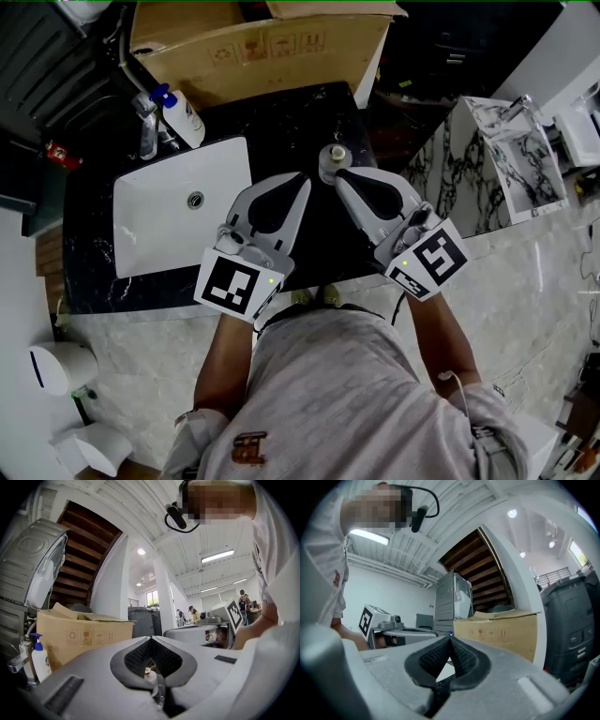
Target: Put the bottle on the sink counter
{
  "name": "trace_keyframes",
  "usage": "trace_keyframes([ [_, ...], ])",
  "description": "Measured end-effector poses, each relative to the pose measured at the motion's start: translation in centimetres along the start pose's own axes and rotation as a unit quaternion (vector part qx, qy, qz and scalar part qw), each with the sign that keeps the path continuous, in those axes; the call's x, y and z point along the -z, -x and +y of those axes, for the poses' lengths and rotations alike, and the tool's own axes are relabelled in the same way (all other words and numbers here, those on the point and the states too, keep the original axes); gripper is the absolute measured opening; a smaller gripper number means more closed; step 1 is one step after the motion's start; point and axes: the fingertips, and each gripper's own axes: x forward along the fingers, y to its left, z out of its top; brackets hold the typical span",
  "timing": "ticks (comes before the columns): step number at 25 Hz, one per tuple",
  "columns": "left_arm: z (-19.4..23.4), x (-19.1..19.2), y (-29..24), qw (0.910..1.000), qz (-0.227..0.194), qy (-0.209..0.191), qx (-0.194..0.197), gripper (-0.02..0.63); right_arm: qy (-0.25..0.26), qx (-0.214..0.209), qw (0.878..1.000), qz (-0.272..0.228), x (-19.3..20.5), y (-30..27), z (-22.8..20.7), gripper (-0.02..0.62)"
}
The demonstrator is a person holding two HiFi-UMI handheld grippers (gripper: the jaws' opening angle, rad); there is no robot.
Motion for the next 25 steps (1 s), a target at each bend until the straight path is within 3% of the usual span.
trace_keyframes([
  [25, 0.35, -0.02, 0.49, 0.9999, -0.004, 0.003, -0.01, 0.002, 0.001, -0.01, 1.0, 0.005, 0.27, -0.19, 0.31, 0.002],
])
